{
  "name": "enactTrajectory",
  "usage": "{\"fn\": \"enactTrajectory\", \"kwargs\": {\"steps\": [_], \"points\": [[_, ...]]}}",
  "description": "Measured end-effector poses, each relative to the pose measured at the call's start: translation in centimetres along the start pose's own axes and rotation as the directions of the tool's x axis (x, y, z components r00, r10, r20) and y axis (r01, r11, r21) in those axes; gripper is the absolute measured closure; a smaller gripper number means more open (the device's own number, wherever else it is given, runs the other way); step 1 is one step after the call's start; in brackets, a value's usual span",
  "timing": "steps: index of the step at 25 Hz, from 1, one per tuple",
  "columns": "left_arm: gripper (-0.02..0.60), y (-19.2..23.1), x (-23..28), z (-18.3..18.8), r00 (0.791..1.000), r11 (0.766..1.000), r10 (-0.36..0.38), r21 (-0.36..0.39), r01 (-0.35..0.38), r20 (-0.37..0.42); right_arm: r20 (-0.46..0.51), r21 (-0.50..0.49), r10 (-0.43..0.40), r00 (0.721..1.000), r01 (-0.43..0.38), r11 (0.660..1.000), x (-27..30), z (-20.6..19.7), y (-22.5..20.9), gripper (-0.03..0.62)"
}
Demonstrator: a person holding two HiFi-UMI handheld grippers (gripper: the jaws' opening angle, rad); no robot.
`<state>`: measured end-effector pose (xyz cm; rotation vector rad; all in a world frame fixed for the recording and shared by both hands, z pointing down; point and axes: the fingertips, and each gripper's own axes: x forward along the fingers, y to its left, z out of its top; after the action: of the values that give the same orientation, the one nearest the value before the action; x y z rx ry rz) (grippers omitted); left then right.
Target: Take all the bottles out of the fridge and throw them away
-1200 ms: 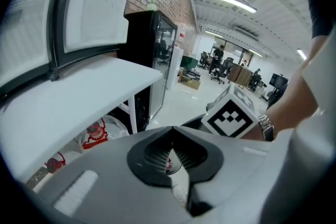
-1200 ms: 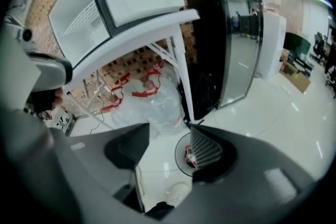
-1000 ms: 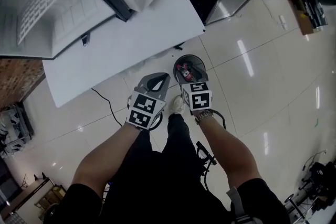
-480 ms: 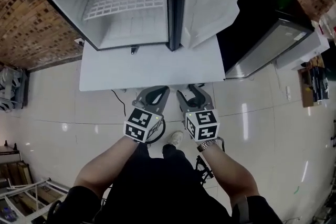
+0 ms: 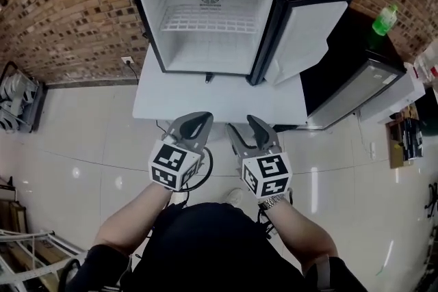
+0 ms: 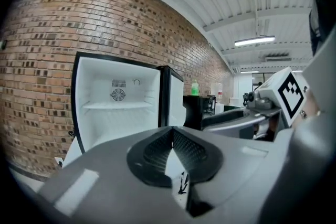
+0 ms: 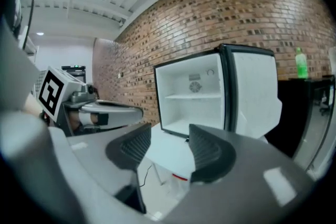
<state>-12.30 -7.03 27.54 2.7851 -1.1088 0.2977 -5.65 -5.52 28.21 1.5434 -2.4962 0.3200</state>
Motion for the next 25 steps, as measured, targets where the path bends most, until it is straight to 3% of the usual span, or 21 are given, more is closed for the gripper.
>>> {"fn": "enactTrajectory", "kwargs": {"steps": [11, 25], "points": [[0.578, 4.2, -11.7, 2.0, 0.995, 0.997, -0.067, 0.039, 0.064, 0.070, 0.095, -0.011, -0.088, 0.992, 0.089, 0.996, -1.7, 4.0, 12.2, 0.368], [0.578, -0.1, -13.4, 5.5, 0.988, 0.999, -0.016, 0.053, 0.008, 0.154, 0.128, -0.071, -0.014, 0.992, 0.023, 0.997, -5.7, 6.3, 11.7, 0.405]]}}
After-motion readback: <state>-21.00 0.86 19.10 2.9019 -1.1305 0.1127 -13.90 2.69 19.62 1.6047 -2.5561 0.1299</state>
